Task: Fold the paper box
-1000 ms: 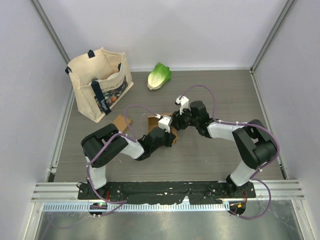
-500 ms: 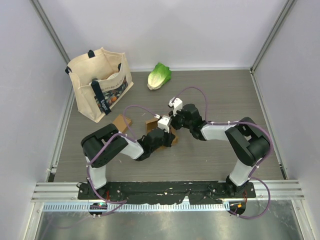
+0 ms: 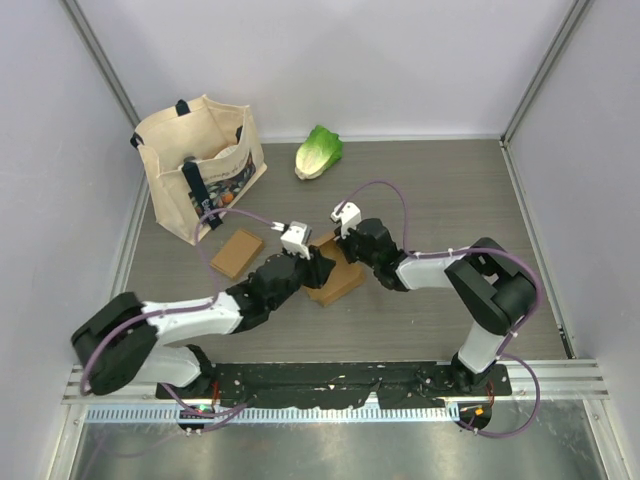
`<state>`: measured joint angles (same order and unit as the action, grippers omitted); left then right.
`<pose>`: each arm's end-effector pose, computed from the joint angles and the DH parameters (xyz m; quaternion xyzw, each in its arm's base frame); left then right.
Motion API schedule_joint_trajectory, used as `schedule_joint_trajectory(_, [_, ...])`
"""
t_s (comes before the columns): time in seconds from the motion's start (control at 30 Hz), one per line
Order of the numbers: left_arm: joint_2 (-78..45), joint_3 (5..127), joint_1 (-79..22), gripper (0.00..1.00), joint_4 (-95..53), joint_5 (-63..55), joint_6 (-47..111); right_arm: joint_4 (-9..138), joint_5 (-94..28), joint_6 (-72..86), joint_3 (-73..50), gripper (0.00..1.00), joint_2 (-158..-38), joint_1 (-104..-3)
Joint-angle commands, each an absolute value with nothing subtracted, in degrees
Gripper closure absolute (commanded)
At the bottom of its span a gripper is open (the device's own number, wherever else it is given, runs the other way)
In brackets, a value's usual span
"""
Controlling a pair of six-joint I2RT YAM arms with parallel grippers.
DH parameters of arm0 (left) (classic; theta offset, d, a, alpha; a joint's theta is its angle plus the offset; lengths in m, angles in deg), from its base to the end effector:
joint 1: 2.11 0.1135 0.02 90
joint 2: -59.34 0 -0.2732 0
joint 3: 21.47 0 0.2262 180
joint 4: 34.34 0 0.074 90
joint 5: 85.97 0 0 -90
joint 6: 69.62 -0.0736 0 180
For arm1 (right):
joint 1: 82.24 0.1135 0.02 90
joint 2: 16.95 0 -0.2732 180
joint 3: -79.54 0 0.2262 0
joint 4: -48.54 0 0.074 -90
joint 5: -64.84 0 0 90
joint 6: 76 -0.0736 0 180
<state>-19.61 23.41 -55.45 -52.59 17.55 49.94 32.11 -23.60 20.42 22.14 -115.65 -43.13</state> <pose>0.1900 -0.2264 0.2152 0.0937 0.7898 -0.3261 0.5110 0.2846 0.2288 0.1722 -0.3193 0.7799 0.1405 0.5197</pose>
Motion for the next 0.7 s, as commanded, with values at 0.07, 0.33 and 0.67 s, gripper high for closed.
schedule_joint_trajectory(0.07, [-4.40,19.76,-55.20,0.59,-32.62,28.54,53.95,30.25,-18.31,19.72,23.82,0.99,-112.05,-42.86])
schedule_joint_trajectory(0.33, [-5.40,25.63,-55.11,0.45,-20.28,37.33,57.03,31.49,-16.99,14.10,26.01,0.99,-109.86,-42.78])
schedule_joint_trajectory(0.67, [-23.25,34.08,-55.28,0.50,-25.90,41.03,56.06,33.07,-16.29,12.16,27.24,0.99,-107.92,-42.43])
